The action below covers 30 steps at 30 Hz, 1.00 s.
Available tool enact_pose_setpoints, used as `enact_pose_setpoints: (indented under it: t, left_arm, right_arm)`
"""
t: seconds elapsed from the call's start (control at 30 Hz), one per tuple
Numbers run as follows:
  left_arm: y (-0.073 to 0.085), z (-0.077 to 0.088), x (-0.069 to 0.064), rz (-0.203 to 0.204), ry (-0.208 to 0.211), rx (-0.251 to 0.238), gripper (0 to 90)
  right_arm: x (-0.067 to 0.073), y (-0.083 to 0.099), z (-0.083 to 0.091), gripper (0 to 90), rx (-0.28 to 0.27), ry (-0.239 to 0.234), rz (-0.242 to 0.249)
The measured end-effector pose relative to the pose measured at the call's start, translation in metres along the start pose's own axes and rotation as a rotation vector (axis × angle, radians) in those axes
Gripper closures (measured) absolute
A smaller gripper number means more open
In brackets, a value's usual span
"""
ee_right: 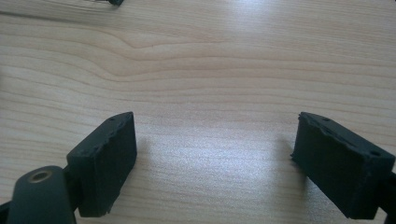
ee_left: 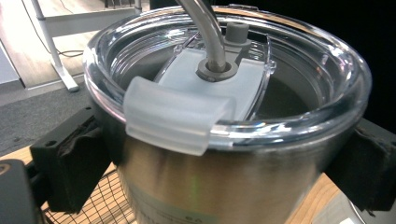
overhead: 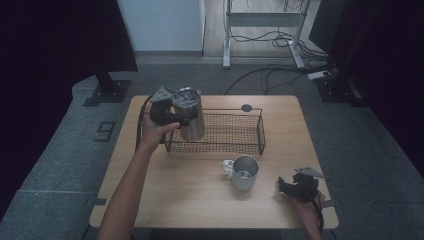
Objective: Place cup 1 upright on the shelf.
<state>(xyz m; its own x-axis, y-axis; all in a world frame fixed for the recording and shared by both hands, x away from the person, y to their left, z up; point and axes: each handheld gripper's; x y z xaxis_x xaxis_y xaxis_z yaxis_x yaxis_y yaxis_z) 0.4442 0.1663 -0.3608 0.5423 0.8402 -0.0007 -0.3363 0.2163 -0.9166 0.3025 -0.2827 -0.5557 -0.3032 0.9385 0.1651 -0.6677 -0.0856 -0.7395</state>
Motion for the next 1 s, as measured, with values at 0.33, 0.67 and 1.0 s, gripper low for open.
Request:
enact_pose_setpoints:
  t: [0.33,0.67,1.0]
  left_arm:
    - [-0.001,-0.012,0.0,-0.008,-0.006,0.017,4.3]
    - [-0.002,-0.022,0.002,-0.003,-0.014,0.024,4.3]
    - [0.005,-0.038,0.006,0.005,-0.029,0.055,4.3]
  right_arm:
    - [0.0,0.0,0.0,13.1,0.001,-0.001,0.001]
    - [0.0,0.0,0.0,13.1,0.001,0.0,0.001]
    - [0.0,0.0,0.0,13.1,0.001,0.0,0.001]
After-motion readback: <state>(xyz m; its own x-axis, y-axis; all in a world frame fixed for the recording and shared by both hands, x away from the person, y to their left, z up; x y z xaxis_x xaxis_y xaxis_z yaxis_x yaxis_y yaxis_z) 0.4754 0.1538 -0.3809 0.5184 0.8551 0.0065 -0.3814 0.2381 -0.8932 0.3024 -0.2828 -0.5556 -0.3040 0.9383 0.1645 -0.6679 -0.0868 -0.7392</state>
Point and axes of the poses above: each handheld gripper's, and its own axes: z roughly backward along the jaws, y roughly out of its underside, x roughly to its left, and after that the axes turned 13 degrees about -y, right-handed
